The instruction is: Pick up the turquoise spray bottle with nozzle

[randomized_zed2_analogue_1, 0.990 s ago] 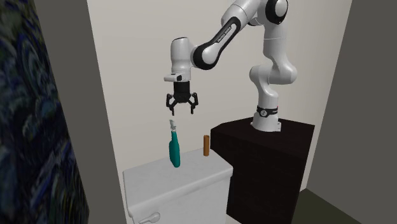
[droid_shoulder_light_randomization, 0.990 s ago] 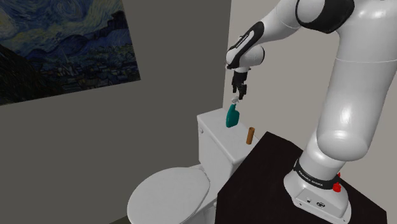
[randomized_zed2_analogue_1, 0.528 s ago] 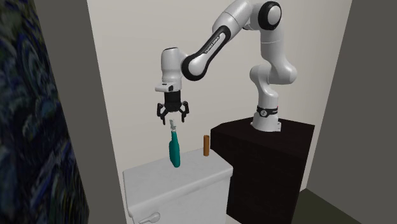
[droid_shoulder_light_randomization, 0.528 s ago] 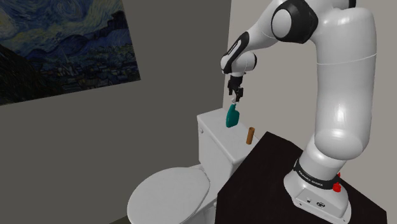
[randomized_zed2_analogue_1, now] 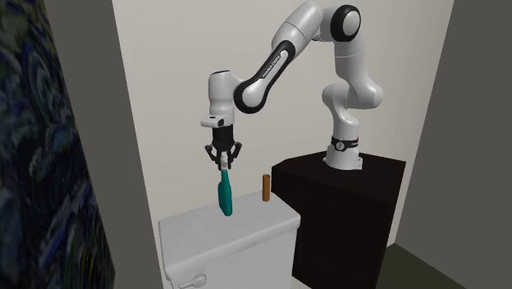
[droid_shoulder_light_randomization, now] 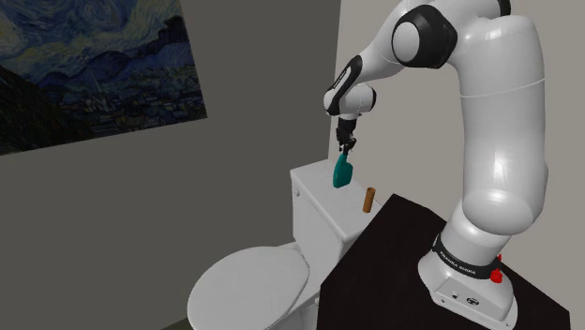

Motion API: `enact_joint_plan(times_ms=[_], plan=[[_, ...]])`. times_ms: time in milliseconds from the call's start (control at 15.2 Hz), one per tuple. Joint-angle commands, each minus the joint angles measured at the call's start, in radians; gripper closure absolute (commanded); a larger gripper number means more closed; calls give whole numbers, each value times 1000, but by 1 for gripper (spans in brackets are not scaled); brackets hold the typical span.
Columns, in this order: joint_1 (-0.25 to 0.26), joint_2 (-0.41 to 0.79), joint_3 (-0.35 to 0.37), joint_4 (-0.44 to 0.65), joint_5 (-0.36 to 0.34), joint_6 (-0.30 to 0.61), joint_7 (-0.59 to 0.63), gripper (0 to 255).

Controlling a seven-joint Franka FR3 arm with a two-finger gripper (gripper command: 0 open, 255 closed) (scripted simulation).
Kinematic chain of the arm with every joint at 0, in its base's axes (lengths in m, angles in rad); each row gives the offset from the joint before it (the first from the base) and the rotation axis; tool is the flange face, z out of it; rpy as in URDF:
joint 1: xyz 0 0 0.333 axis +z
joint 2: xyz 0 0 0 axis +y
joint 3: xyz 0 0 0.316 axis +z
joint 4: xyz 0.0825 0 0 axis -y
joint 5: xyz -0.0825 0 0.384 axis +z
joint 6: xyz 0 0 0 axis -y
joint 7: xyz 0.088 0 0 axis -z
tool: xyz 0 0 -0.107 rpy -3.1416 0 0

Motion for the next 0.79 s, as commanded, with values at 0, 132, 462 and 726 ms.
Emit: enact_joint_plan(times_ms=[0,132,462,726], plan=[[0,1,0,0,1,1,-1,255],[0,1,0,0,1,1,0,255],[-1,2,1,2,1,0,-1,255],[13,-38,-18,5,-28,-40,18,255]])
